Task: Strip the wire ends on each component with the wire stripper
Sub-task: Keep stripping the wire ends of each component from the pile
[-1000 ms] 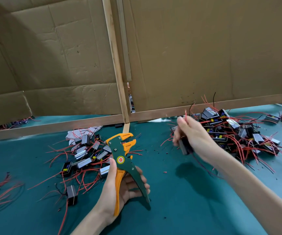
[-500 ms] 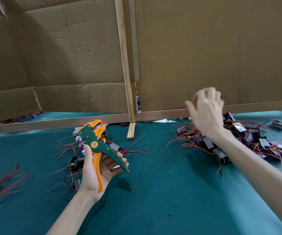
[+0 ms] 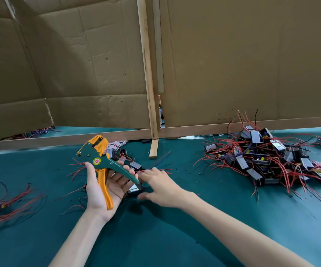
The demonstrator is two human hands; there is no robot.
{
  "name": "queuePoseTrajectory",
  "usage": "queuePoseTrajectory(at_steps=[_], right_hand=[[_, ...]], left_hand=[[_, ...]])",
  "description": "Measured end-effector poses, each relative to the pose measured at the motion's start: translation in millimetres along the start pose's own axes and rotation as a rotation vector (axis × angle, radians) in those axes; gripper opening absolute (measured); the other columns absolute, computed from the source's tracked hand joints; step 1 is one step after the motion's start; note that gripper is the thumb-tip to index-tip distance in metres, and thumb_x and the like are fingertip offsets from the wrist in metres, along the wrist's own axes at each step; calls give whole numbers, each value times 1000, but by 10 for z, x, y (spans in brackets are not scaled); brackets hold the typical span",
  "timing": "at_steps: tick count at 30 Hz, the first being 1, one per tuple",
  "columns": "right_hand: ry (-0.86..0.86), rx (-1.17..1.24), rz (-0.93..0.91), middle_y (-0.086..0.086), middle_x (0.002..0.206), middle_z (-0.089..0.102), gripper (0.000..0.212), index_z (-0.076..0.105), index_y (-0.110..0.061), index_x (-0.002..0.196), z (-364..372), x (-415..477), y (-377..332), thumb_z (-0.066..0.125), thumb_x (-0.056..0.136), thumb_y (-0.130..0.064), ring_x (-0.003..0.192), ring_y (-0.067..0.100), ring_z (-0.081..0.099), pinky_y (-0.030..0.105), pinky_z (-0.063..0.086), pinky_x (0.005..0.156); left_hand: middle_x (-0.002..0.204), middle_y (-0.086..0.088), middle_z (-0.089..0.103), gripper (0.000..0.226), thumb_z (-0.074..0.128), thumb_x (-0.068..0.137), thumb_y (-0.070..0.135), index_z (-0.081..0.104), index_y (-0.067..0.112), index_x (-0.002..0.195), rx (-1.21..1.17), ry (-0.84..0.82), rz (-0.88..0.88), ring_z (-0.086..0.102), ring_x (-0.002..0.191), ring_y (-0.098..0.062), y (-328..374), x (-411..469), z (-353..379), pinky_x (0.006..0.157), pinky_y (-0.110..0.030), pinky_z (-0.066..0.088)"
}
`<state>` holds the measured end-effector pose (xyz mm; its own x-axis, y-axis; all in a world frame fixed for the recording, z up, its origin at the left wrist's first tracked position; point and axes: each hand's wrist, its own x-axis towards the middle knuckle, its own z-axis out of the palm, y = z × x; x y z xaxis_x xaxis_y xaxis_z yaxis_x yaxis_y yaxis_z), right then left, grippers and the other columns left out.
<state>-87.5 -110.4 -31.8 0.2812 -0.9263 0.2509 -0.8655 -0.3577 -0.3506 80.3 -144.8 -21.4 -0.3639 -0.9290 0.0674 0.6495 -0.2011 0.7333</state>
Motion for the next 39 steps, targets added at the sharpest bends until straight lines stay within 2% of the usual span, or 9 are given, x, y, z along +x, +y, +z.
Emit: queuePoseTrajectory(at_steps=[3,10,15,20,24,27,31,34,39], right_hand=[[-3,-105,4,10,114,52,31,62,-10,111,15,-5,15,65,90,-33,107,27,39,38,33,89],[212,216,122,1,99,49,17,65,-8,99,-396,-291,353,71,83,-7,84,18,53,16,39,75],[203,148,129,0,97,57,16,72,-5,92,-555,-629,692,74,78,2,83,17,57,26,47,81],[216,274,303,2,94,67,37,73,-11,88,-512,-825,824,54,73,17,88,17,63,12,45,79],[456,604,619,5,97,68,17,56,-18,91,-545,-748,853,60,87,-3,92,23,63,29,48,80],[421,772,755,7,94,66,18,57,-11,102,-496,-634,825,67,90,-18,89,23,61,36,50,84],[433,857,660,8,81,70,16,67,-9,78,-425,-595,751,62,93,-8,78,18,62,24,48,75],[436,942,571,2,82,74,18,72,-9,85,-487,-644,737,57,96,-8,77,8,66,16,50,77],[437,1097,483,6,79,71,21,68,-2,102,-643,-762,722,47,100,-3,83,20,66,26,51,83]], left_hand=[[86,-12,67,80,32,82,80,66,9,96,36,-20,-16,68,79,-29,-27,-18,11,76,-41,58],[87,-13,68,81,34,81,79,67,8,100,103,-64,-24,68,79,-29,-65,-40,49,72,-39,58],[86,-15,66,80,33,81,79,71,9,89,155,-128,-60,67,78,-30,-173,-78,96,73,-42,57],[87,-18,65,80,35,81,79,69,7,91,194,-150,-111,67,78,-33,-249,-109,105,72,-43,56],[86,-18,65,80,35,82,78,70,6,90,187,-172,-142,67,77,-33,-279,-117,119,74,-44,56],[86,-19,65,81,35,81,78,71,6,89,189,-174,-159,67,77,-33,-303,-116,133,74,-45,56],[86,-21,64,83,32,83,78,70,4,90,189,-180,-195,66,77,-35,-329,-124,135,74,-46,55],[86,-21,64,83,32,83,78,70,4,91,178,-181,-197,66,77,-35,-333,-113,126,73,-46,55],[85,-21,64,83,33,81,78,70,4,90,177,-180,-199,66,76,-35,-308,-128,131,73,-46,55]])
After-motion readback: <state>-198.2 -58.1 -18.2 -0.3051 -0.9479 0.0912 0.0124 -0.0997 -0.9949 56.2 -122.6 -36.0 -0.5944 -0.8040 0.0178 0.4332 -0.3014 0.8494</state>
